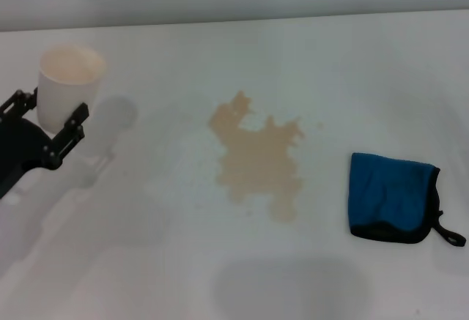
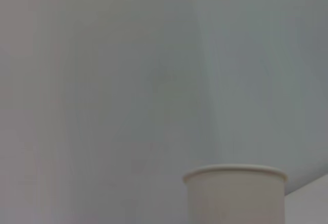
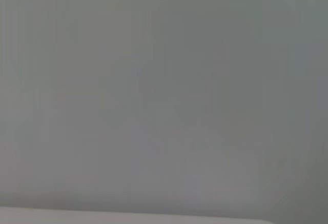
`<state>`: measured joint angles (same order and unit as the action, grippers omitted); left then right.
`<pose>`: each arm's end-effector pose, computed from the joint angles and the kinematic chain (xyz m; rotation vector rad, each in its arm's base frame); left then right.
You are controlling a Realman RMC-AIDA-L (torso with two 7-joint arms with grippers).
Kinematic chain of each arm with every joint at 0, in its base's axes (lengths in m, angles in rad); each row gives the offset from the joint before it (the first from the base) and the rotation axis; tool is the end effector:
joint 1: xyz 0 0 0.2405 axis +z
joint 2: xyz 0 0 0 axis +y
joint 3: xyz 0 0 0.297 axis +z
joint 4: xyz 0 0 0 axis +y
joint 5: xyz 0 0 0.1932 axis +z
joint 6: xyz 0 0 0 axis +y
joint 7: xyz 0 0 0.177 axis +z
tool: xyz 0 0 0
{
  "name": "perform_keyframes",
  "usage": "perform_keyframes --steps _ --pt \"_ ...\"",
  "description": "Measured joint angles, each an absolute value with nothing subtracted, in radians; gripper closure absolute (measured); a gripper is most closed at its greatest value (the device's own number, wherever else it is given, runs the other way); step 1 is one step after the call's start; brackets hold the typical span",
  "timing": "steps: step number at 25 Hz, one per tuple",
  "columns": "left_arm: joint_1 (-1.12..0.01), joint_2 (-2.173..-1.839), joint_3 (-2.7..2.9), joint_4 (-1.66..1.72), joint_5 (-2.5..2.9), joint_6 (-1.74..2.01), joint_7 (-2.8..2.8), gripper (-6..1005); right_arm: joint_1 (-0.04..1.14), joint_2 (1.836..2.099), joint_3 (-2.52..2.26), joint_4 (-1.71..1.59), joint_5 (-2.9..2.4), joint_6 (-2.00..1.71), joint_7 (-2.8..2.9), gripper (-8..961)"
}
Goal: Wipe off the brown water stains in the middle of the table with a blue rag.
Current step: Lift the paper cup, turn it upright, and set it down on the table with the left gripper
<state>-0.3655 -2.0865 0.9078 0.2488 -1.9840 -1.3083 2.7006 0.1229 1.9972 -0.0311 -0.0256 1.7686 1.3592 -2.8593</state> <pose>-0.3248 0.3333 -0.0521 -2.0957 -0.2756 -0.7150 0.4689 0.2301 0.0543 -1.3862 0.6243 0.4600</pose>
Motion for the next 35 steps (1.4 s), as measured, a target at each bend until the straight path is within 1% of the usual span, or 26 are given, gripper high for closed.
perform_keyframes --steps 11,35 --pt "-0.375 -2.09 0.9 0.103 -2.02 -1.248 2.818 380 0.113 1.997 -0.029 -0.027 1.77 1.4 -2.859 82" --pt "-0.372 -2.089 0.903 0.035 -2.013 -1.113 2.823 379 0.102 1.997 -0.025 -0.028 1.781 1.43 -2.832 81"
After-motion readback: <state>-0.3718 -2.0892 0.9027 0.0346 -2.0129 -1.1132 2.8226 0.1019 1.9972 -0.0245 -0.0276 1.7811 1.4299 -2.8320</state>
